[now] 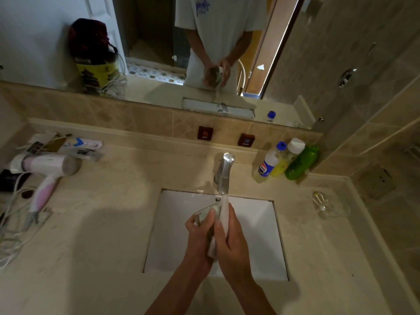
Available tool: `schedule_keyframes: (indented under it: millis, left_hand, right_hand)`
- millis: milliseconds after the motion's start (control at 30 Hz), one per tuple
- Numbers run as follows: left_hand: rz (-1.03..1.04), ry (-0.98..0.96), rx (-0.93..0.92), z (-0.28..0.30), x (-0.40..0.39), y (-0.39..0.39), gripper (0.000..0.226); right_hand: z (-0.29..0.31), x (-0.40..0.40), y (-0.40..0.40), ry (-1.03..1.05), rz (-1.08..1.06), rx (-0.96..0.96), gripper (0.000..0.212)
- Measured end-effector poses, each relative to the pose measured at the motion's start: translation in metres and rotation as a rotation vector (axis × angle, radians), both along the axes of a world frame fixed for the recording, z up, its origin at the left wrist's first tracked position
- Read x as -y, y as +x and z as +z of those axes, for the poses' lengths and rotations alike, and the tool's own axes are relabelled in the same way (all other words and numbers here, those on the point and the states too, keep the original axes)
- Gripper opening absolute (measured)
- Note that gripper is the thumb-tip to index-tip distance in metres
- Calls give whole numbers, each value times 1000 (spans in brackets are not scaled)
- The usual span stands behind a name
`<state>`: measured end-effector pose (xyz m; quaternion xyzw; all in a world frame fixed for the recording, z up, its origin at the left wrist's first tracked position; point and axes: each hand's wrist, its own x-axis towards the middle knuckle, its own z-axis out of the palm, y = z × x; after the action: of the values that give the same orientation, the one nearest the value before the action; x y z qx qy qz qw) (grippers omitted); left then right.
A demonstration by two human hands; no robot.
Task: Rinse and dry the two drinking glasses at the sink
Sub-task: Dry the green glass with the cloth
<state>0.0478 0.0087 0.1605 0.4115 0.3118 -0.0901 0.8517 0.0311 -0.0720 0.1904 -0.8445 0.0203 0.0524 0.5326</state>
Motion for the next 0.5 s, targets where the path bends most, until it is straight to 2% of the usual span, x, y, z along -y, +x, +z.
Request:
schedule_keyframes:
  millis: [100, 200, 267, 333, 500]
  left_hand:
    - [-32, 9, 20, -3, -3, -1, 112]
    - [-83, 47, 54, -7, -5, -1, 96]
    - [-153, 35, 94, -2, -8, -2, 87]
    - [-210, 43, 135, 3, -10, -1, 80]
    - [-292, 43, 195, 14, -10, -4, 65]
  right_hand:
    - [-8, -2, -15, -81, -22, 102, 63]
    - [-4, -2, -16, -21, -48, 125, 63]
    - [5, 0, -8, 68, -64, 88, 58]
    - [18, 5, 6, 72, -74, 7, 56]
    - [45, 21, 34, 143, -30, -125, 35]
